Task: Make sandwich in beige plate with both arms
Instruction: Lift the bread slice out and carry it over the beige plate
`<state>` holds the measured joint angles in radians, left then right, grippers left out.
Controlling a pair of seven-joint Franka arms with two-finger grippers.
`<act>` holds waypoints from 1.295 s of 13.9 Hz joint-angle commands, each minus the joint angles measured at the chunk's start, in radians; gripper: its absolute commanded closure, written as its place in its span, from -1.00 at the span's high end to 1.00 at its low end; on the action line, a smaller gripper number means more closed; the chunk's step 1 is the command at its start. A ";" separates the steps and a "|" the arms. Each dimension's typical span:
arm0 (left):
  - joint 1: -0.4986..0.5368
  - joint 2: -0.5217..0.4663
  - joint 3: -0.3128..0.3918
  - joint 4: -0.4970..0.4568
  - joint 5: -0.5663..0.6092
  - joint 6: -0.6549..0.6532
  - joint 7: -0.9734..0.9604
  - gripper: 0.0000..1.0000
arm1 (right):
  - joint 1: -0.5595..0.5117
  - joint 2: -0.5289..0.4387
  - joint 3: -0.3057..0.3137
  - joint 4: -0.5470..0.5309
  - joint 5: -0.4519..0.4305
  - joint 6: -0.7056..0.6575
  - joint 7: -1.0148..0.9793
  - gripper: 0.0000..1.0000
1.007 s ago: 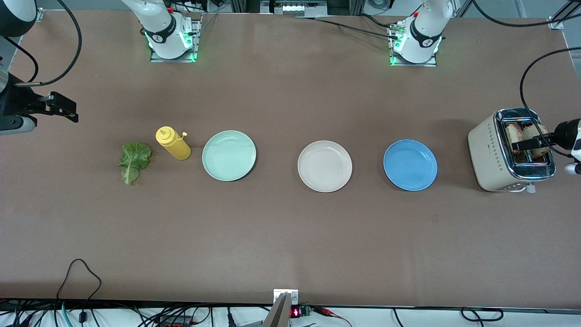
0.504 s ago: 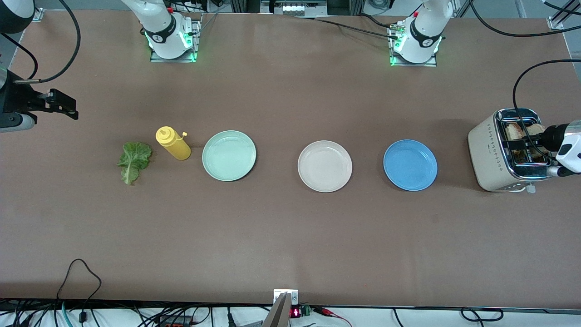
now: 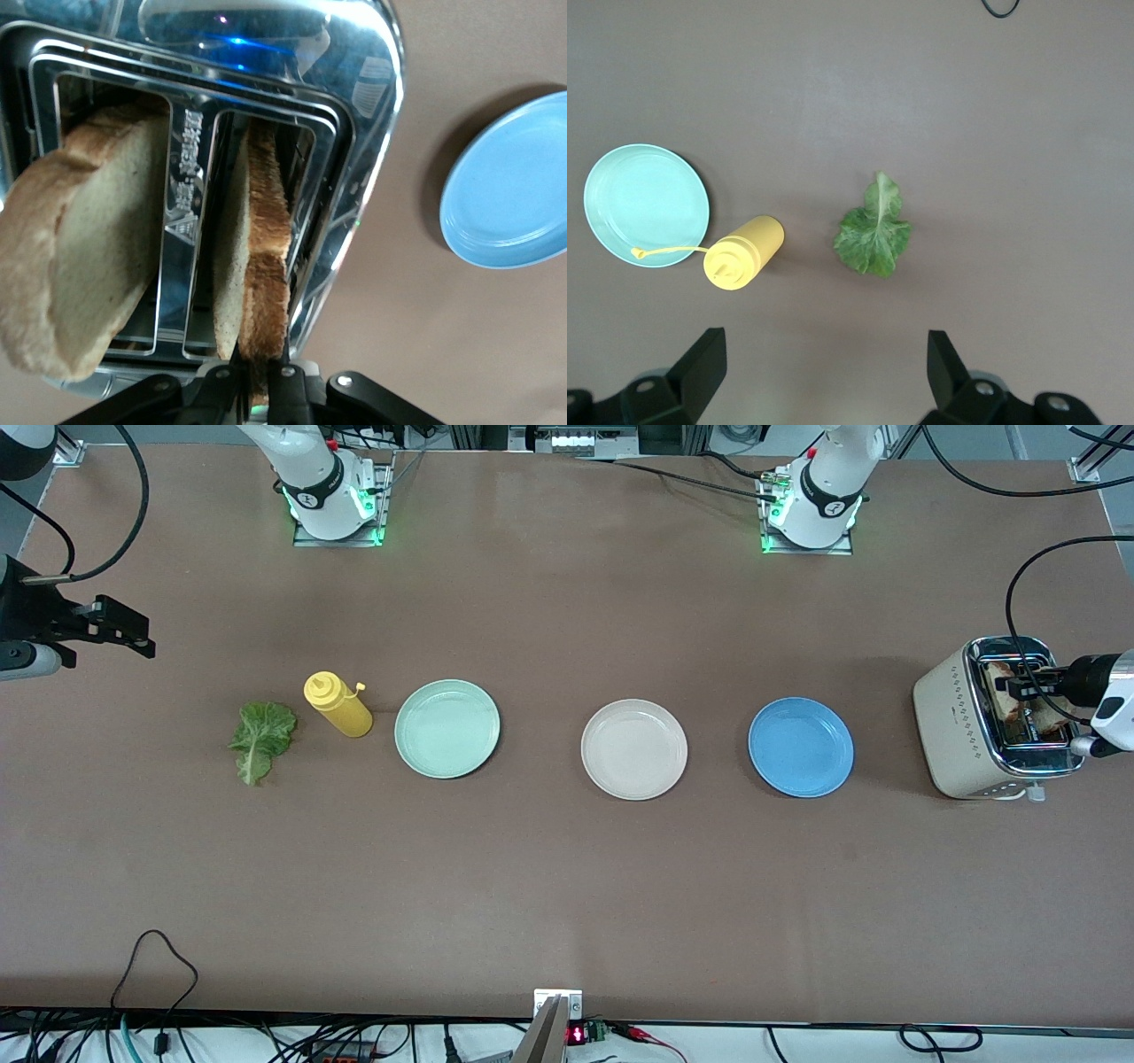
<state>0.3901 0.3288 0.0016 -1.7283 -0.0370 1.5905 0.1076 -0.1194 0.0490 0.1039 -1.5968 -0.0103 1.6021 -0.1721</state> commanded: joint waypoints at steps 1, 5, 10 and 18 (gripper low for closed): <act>0.001 -0.042 -0.015 0.119 0.002 -0.186 0.017 -0.99 | -0.016 0.027 0.010 0.012 0.064 -0.016 0.002 1.00; -0.011 -0.048 -0.113 0.324 0.002 -0.400 0.006 -0.99 | -0.005 0.064 0.011 0.014 0.070 0.012 0.003 1.00; -0.023 -0.022 -0.377 0.331 -0.200 -0.382 -0.199 -0.99 | -0.006 0.074 0.011 0.017 0.067 0.016 0.000 1.00; -0.329 0.234 -0.420 0.253 -0.398 0.024 -0.307 -0.99 | -0.008 0.109 0.014 0.020 0.062 0.018 -0.018 1.00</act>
<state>0.0878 0.5179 -0.4204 -1.4832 -0.3780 1.5602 -0.1901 -0.1176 0.1410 0.1091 -1.5945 0.0450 1.6227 -0.1735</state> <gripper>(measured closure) 0.921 0.000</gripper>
